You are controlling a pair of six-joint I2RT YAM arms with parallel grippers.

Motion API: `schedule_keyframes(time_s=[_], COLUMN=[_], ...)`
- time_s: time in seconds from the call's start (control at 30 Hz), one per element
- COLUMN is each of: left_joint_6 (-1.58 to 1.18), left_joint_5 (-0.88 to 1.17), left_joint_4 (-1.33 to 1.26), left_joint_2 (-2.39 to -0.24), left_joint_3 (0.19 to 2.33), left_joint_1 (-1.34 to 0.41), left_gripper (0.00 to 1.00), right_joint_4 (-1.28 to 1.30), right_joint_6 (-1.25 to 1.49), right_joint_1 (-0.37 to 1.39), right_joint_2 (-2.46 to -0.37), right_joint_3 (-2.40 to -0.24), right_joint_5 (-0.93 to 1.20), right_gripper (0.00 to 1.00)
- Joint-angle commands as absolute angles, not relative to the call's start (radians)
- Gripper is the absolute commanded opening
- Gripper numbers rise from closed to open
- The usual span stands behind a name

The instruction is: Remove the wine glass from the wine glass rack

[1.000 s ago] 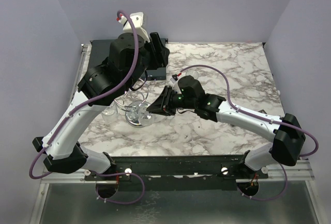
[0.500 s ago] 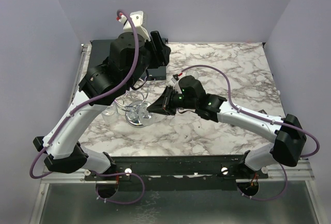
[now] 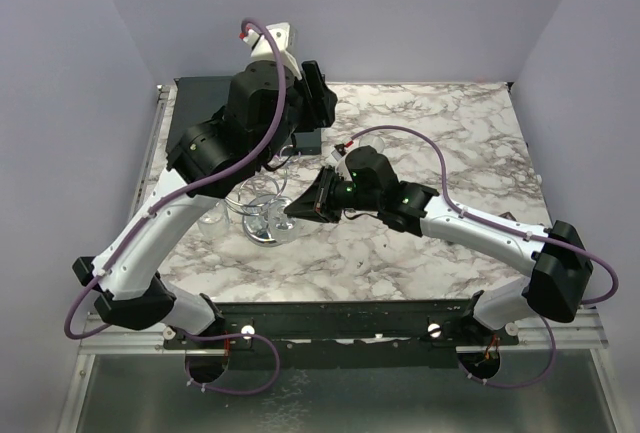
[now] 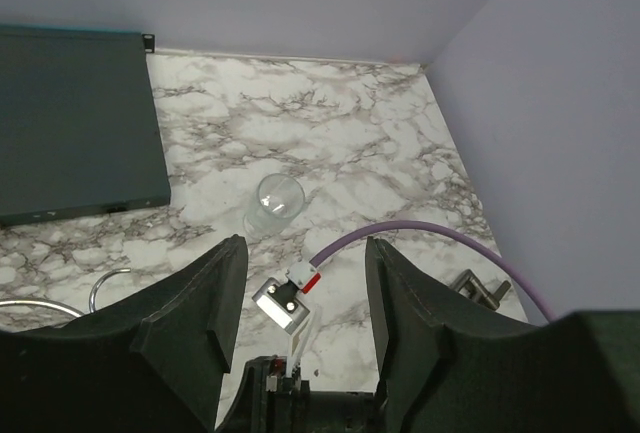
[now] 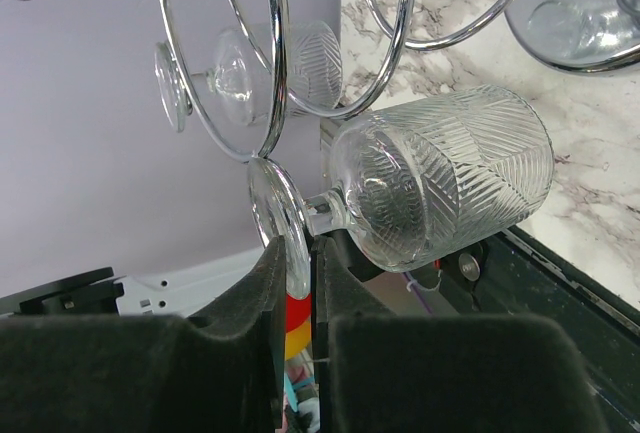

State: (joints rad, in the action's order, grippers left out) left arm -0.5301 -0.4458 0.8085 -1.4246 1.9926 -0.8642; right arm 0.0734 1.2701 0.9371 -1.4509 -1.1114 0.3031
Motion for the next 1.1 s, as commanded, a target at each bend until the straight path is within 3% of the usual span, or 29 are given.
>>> schedule_keyframes(time_s=[0.0, 1.07], left_joint_6=[-0.529, -0.540], left_joint_5=[-0.436, -0.459], left_joint_4=[0.792, 0.784], left_joint_2=[-1.445, -1.429], left_joint_3=[2.018, 1.998], left_joint_1=[-0.867, -0.864], left_gripper=[0.56, 0.57], right_joint_4=[0.054, 0.101], right_joint_6=[1.251, 1.220], right_joint_1=[0.946, 0.948], right_joint_2=[-1.407, -1.321], right_joint_3=[-1.132, -1.127], right_joint_5=[0.281, 0.258], right_gripper=[0.00, 0.01])
